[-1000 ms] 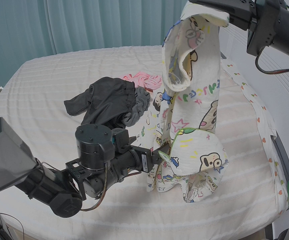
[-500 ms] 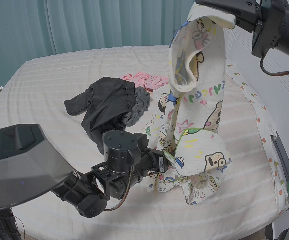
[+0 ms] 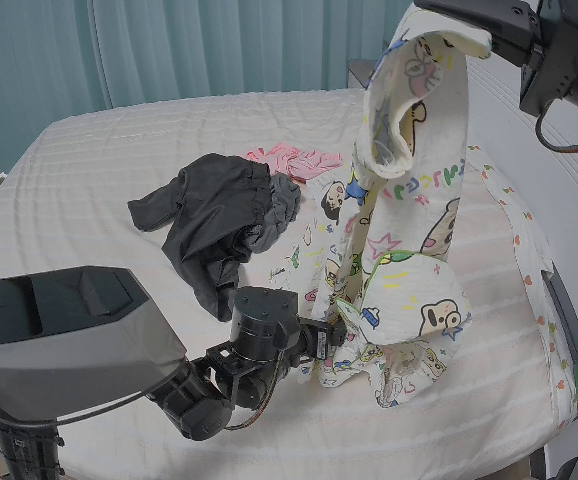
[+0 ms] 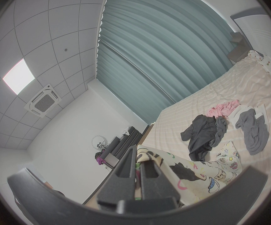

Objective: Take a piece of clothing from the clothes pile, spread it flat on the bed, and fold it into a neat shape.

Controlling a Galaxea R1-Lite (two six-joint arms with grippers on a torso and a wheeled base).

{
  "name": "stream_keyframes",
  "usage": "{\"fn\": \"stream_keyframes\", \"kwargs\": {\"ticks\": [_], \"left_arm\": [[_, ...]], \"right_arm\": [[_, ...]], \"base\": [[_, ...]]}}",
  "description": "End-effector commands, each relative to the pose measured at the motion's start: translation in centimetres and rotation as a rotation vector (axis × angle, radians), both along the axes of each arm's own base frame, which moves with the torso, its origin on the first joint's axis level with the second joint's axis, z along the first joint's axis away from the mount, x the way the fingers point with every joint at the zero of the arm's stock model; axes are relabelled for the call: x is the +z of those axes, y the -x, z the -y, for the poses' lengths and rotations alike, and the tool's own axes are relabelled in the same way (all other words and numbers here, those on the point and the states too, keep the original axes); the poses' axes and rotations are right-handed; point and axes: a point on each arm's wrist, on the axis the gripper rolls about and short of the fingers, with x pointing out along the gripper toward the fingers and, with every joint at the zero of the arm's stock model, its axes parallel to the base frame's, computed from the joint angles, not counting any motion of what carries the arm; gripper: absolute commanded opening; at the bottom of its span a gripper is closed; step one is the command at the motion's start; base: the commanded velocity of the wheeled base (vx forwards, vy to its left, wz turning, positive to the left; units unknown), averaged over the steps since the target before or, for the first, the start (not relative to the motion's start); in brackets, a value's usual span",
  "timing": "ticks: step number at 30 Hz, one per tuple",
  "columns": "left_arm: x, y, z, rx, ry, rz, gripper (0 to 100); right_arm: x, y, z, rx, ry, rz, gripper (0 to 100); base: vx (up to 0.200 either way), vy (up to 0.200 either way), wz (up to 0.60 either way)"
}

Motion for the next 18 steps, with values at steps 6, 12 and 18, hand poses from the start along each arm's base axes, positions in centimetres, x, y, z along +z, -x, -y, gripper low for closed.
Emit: {"fn": "stream_keyframes", "kwargs": {"ticks": [6, 12, 18], "left_arm": [[-1.8, -0.4, 0.1, 0.005, -0.012, -0.038, 100], [-2.5, -0.4, 0.3, 0.012, 0.023, -0.064, 100], [-3.0, -0.1, 0.5, -0.012, 0.047, -0.066, 0]], "right_arm": [[0.4, 0.8, 0.9, -0.003, -0.016, 0.018, 0], [0.6, 1.1, 1.0, 0.0, -0.021, 0.026, 0], [0.7, 1.1, 1.1, 0.0, -0.023, 0.028, 0]], "base": [[0.0, 0.0, 0.0], [0.0, 0.0, 0.0], [0.0, 0.0, 0.0]]}}
